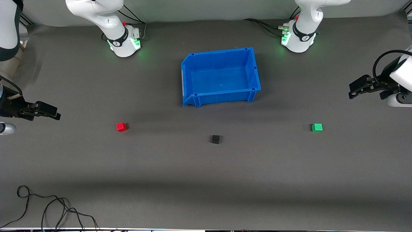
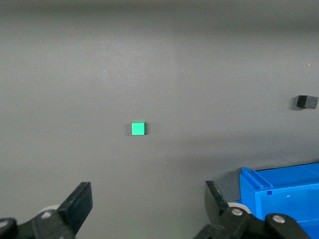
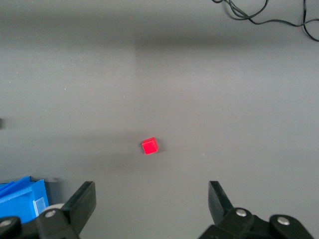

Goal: Attach green and red cubes to black cube
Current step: 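Move the right gripper toward red while the left gripper approaches green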

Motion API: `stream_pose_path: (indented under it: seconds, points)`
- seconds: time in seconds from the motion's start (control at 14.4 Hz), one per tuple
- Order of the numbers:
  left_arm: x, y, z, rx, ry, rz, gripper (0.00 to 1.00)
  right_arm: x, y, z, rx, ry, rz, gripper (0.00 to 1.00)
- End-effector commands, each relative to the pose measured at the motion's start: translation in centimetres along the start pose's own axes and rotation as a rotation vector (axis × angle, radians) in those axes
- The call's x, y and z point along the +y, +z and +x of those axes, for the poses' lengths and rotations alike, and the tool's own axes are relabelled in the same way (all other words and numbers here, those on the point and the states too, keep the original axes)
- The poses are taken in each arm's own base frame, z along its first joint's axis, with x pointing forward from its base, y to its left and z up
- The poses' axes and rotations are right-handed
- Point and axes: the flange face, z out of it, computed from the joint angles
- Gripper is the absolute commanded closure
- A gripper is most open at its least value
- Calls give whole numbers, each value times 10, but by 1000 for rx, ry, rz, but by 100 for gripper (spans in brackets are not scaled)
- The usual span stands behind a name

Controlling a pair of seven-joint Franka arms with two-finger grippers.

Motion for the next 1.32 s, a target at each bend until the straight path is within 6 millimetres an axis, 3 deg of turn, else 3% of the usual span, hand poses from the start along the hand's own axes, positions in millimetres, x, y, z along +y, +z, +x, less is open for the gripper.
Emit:
stream_pose_path:
  seconds: [0.0,0.69,0.83,0.97,1.25]
  points:
    - [2,-7,-2,-2,19,4,0,3,-1,3,-10,-10,9,0]
    - [-2,-5,-3,-8,-13,3,0,9,1,6,3,3,-1,0]
    - [-12,-2,-2,-18,-68,-1,0,12,6,8,11,13,-12,0]
    - [-36,8,-3,-66,-235,-22,0,14,9,7,13,15,-12,0]
    - [-61,25,-10,-158,-458,-8,0,13,18,10,21,5,-13,0]
